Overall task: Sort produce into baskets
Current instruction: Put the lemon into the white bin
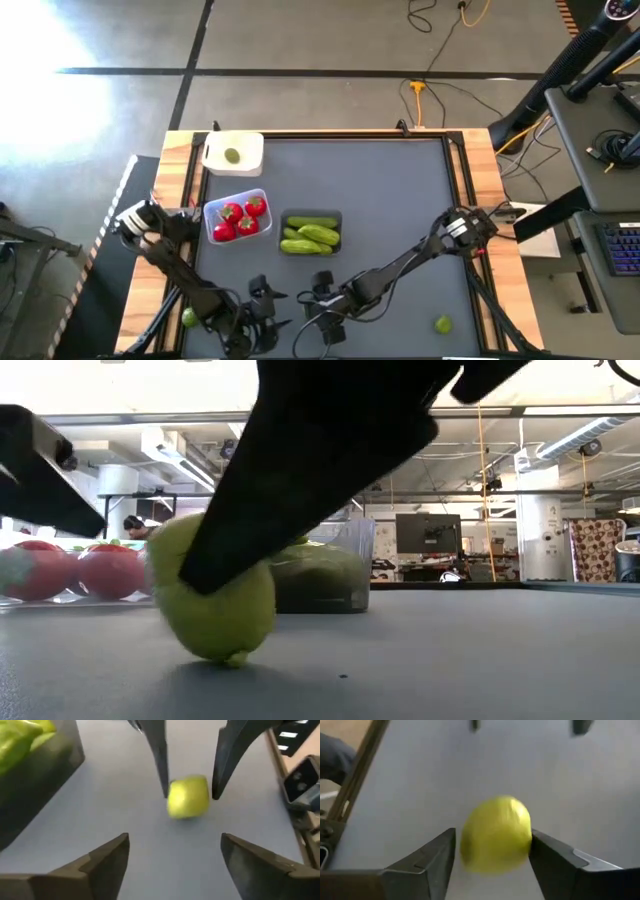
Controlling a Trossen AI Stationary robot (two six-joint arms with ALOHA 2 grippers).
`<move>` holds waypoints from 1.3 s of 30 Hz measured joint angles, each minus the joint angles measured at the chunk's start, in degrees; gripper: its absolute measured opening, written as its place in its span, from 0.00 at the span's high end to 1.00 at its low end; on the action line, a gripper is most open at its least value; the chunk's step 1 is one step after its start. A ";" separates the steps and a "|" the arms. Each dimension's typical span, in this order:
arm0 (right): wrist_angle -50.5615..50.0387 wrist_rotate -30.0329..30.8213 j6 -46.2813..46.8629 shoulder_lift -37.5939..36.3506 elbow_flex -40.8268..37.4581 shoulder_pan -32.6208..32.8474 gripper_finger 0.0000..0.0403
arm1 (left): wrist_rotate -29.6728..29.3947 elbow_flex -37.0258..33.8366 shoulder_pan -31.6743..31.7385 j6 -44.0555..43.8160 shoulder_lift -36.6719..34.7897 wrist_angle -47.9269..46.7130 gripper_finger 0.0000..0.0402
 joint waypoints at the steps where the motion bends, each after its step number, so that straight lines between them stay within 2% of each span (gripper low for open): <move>1: -1.13 0.46 -0.01 -0.28 0.55 0.09 0.40 | -0.06 0.83 0.20 0.08 0.97 -0.03 0.24; 6: -7.81 2.16 1.81 -2.74 4.92 1.24 0.28 | -0.68 4.32 1.05 2.83 4.12 -0.27 0.15; 14: -25.08 12.11 11.22 -4.25 12.39 5.84 0.12 | -1.80 5.06 2.96 4.43 6.23 1.55 0.10; 19: -26.66 12.53 17.32 -4.04 13.22 7.93 0.10 | 4.75 5.06 3.28 8.00 6.49 2.42 0.10; 22: -26.75 12.57 20.20 -4.03 13.01 8.38 0.10 | 5.08 5.06 2.74 8.40 6.28 0.84 0.10; 28: -26.56 12.60 23.82 -4.03 12.71 9.07 0.10 | 5.19 4.97 2.81 2.24 6.37 -5.02 0.10; 32: -28.02 11.67 23.73 -4.03 12.64 9.25 0.10 | 4.22 4.60 3.02 0.08 8.55 -4.01 0.16; 36: -45.31 10.83 26.26 -4.48 14.86 8.03 0.13 | 3.16 5.21 2.99 -0.56 11.38 -1.06 0.30; 39: -55.09 13.02 28.40 -6.78 16.14 6.75 0.18 | 2.48 5.34 2.99 -1.05 12.95 1.58 0.47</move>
